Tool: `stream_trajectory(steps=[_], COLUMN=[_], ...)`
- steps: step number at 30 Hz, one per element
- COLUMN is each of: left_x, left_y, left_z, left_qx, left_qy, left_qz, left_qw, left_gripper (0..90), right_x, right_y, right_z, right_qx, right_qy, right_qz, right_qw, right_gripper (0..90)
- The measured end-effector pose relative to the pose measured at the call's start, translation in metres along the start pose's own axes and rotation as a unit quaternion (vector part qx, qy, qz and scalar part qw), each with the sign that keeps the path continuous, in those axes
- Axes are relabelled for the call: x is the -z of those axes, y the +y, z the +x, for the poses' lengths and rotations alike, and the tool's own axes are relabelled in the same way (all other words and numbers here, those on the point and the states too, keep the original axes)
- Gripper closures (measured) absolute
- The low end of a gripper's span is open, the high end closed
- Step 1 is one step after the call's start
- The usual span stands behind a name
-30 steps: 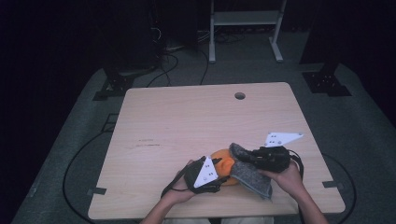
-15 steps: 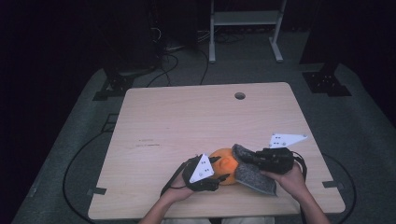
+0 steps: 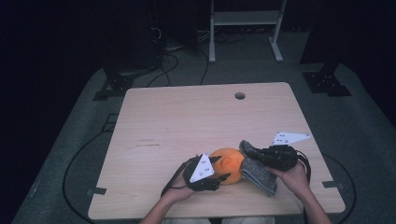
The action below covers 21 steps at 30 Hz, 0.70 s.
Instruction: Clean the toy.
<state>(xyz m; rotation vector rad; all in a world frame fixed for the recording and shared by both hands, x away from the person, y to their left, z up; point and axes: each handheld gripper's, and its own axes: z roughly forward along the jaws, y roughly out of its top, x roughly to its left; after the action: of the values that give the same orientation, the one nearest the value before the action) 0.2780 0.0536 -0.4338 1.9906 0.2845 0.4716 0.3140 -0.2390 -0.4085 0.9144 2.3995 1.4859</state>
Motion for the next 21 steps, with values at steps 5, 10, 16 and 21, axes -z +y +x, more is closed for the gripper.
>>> stream_trajectory(steps=[5, 10, 16, 21], left_x=[0.002, 0.012, 0.012, 0.012], left_y=[0.0, 0.009, 0.009, 0.008], left_z=[0.003, 0.008, 0.009, 0.011], left_qx=[0.015, 0.024, 0.027, 0.032], left_qy=[0.013, 0.015, 0.008, 0.006], left_qz=[-0.011, -0.021, -0.002, -0.004], left_qw=[0.9997, 0.9994, 0.9996, 0.9994], left_gripper=[41.1, 43.0, 43.4, 43.6], right_x=[0.003, 0.002, -0.01, -0.015], right_y=[0.014, 0.026, 0.023, 0.006], right_z=[0.022, 0.043, 0.039, 0.017], right_qx=[0.035, 0.056, 0.049, 0.001], right_qy=[0.043, 0.073, 0.053, 0.047], right_qz=[-0.027, -0.051, -0.029, -0.019], right_qw=[0.9981, 0.9945, 0.997, 0.9987], right_gripper=[80.3, 80.4, 80.3, 80.4])
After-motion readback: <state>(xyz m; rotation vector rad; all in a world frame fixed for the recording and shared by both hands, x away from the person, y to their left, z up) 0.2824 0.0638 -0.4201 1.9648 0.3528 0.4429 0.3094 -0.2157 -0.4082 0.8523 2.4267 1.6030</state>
